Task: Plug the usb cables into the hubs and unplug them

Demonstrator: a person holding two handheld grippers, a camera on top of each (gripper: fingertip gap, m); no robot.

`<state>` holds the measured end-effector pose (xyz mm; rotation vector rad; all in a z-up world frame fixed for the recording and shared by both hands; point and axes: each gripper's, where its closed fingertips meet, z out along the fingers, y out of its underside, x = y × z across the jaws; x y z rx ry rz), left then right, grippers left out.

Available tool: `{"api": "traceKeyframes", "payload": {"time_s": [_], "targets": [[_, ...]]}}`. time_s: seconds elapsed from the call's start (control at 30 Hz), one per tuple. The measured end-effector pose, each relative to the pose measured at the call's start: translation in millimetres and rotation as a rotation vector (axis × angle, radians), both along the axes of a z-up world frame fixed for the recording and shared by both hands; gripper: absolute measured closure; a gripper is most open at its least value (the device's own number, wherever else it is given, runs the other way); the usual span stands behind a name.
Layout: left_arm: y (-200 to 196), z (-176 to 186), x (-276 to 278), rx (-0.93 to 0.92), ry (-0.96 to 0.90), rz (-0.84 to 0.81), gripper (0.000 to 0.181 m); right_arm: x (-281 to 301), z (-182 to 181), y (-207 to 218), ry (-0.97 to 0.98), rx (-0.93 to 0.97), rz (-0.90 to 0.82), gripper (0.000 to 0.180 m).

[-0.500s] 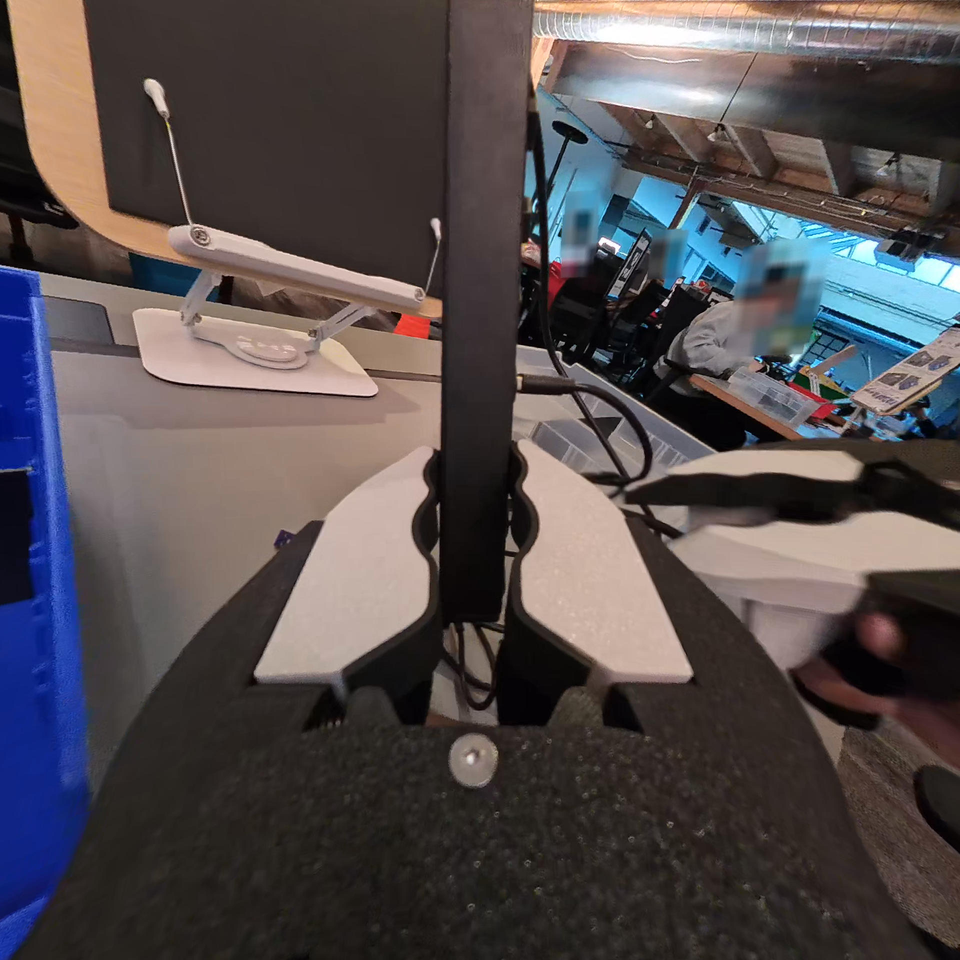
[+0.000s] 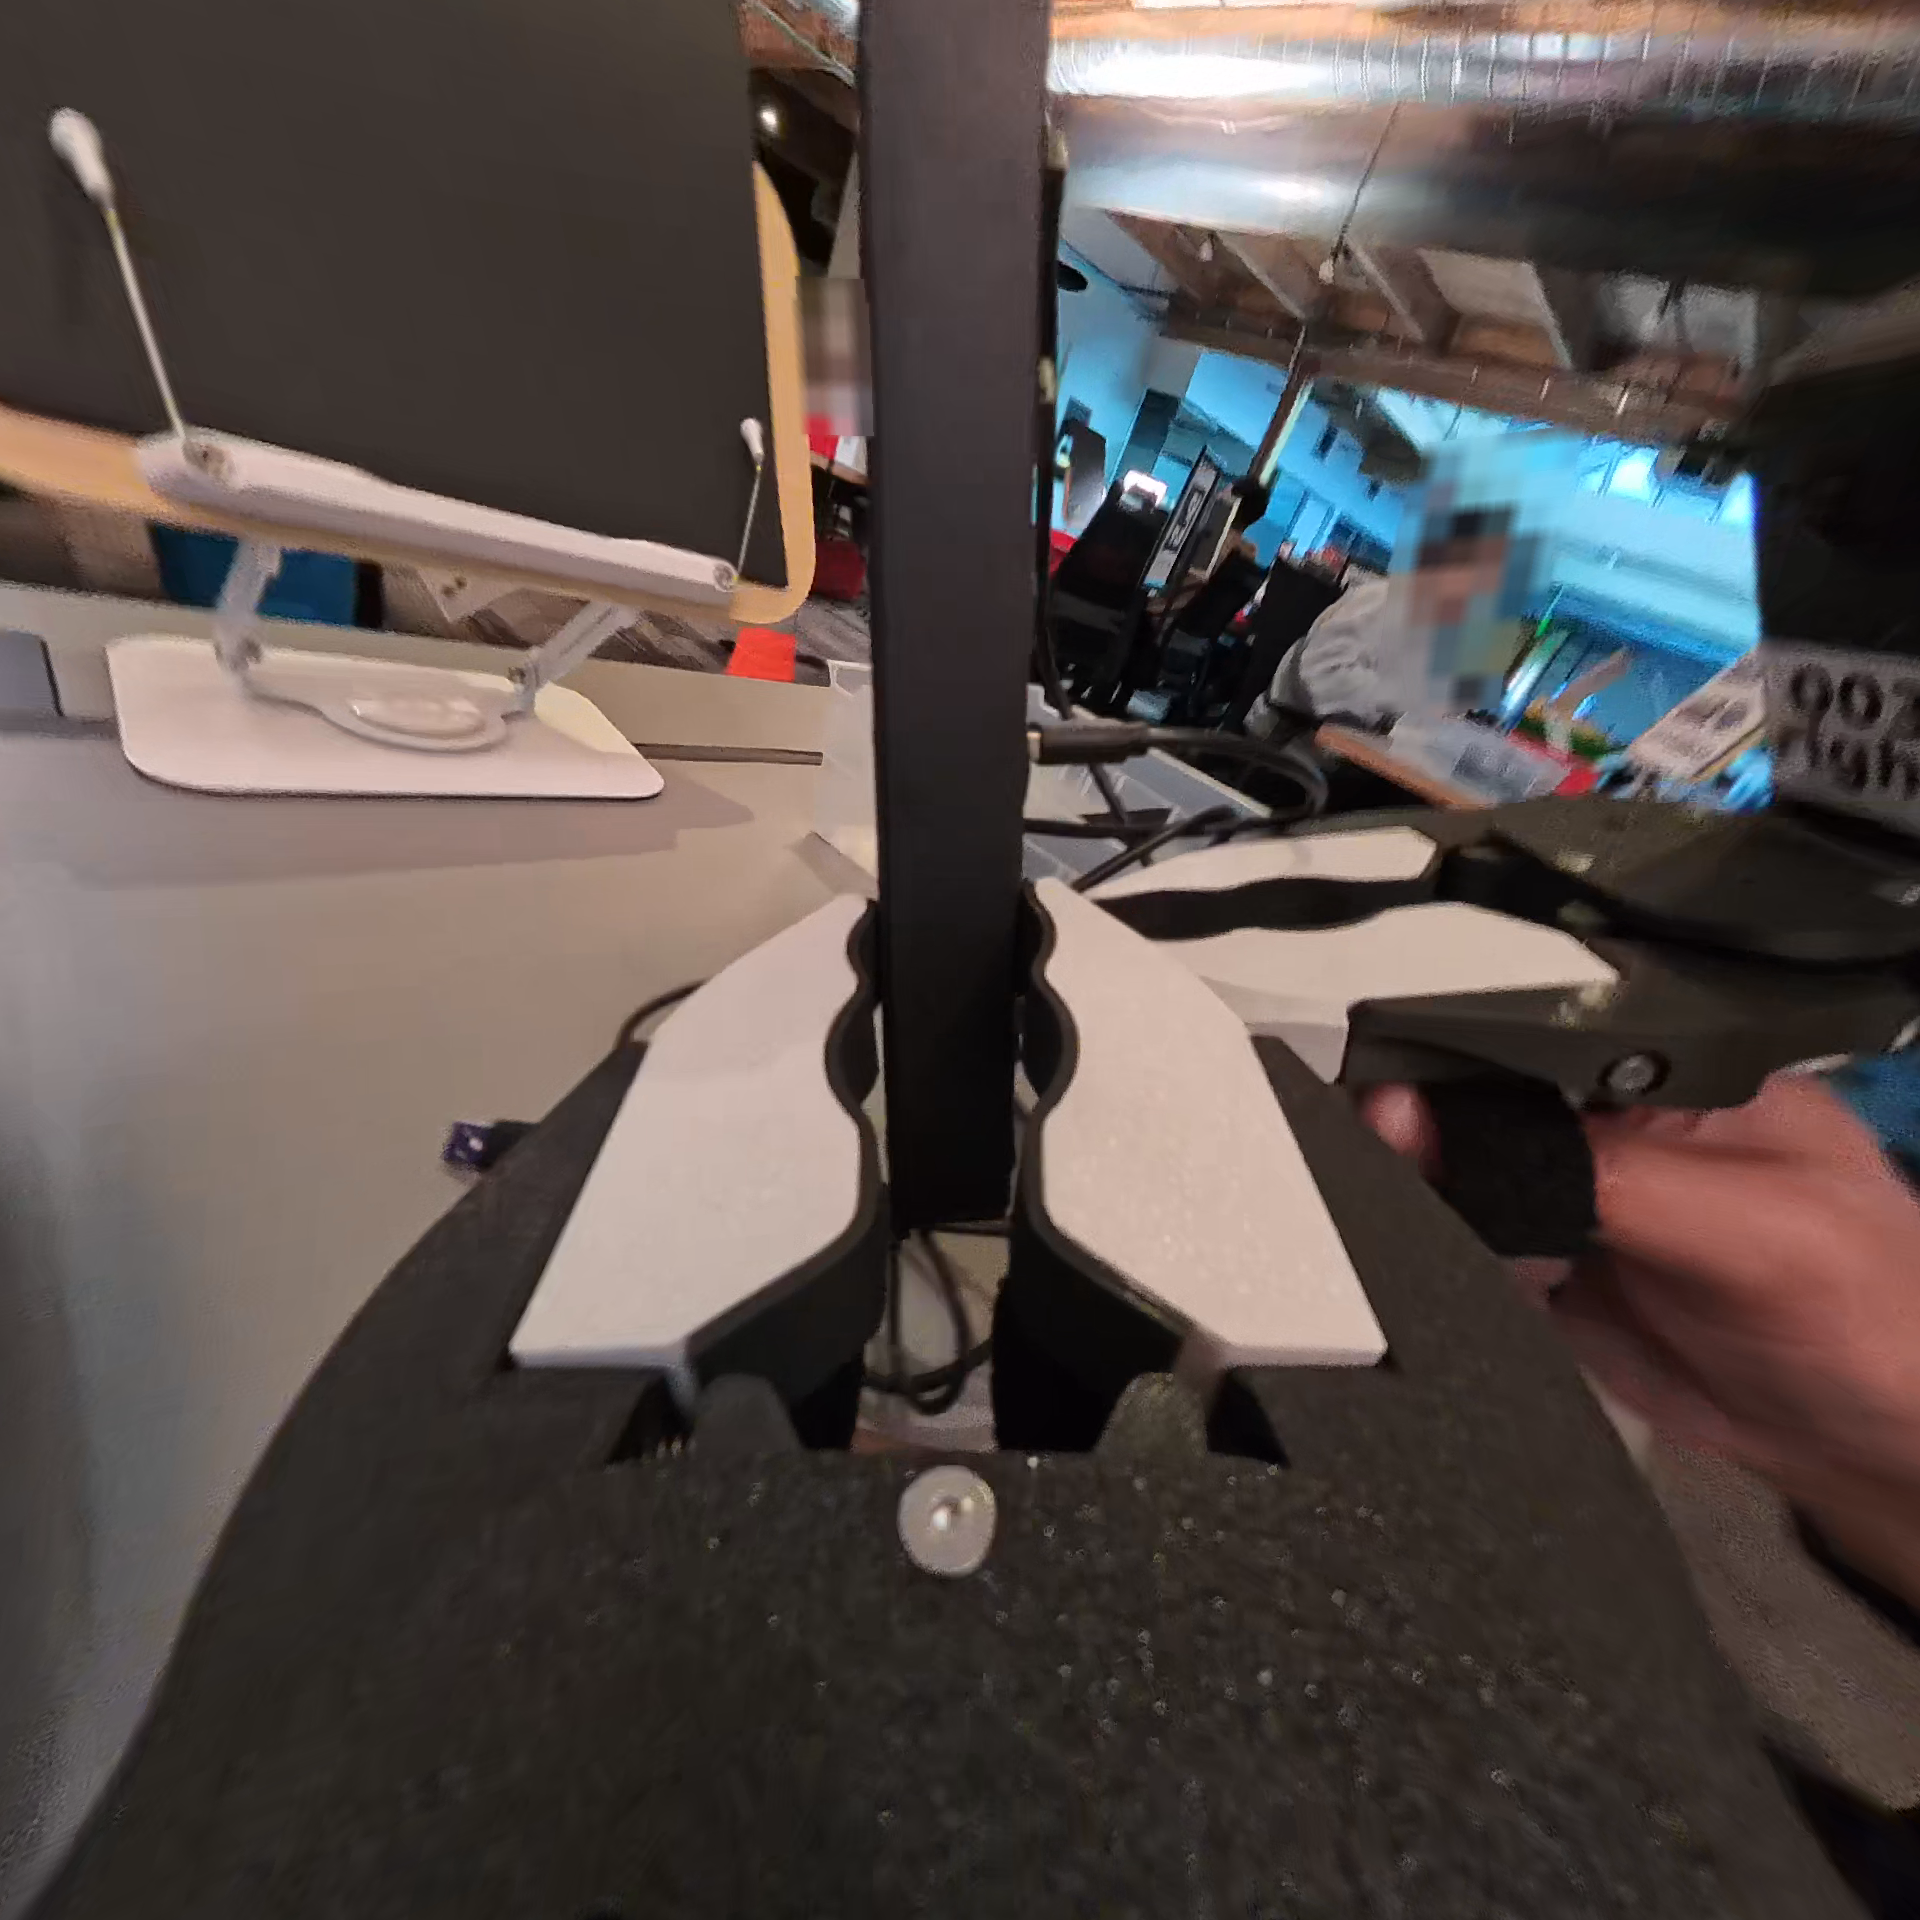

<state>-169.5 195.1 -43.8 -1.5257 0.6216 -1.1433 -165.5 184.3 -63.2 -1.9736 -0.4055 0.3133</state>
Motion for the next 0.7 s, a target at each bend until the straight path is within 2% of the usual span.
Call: {"api": "traceKeyframes", "payload": {"time_s": [0.1,0.13,0.2,0.23,0.27,0.33,0.4,0.47,0.6,0.7], "targets": [[1.1,5.6,-0.9,0.128,0.088,0.047,0.157,2.6,5.7,-1.9,-0.011,0.017,0.005,0.164],[13.5,5.0,-10.4,0.147,0.125,0.135,0.157,5.7,9.8,-2.5,-0.021,0.037,-0.015,0.164],[39.1,2.6,-34.6,0.066,0.087,0.222,0.157,18.2,27.7,-6.1,-0.050,0.114,-0.054,0.164],[40.5,7.7,-38.5,0.025,0.019,0.206,0.157,17.9,33.6,-10.2,-0.026,0.113,-0.029,0.164],[35.3,12.0,-34.3,0.052,0.031,0.187,0.157,16.4,36.6,-13.5,-0.007,0.097,0.002,0.164],[22.2,16.2,-20.5,0.160,0.137,0.175,0.157,11.5,48.0,-20.2,0.036,0.093,0.095,0.164],[19.8,17.9,-17.7,0.195,0.160,0.187,0.157,12.8,64.5,-29.4,0.057,0.097,0.212,0.164],[30.9,14.5,-28.2,0.191,0.170,0.231,0.157,9.4,73.3,-56.8,0.097,0.022,0.437,0.164],[55.4,8.5,-53.3,0.165,0.178,0.292,0.157,21.4,102.9,-124.2,0.191,-0.061,0.723,0.164],[60.4,3.8,-59.4,0.137,0.167,0.284,0.157,50.0,134.9,-136.6,0.124,0.073,0.685,0.164]]}}
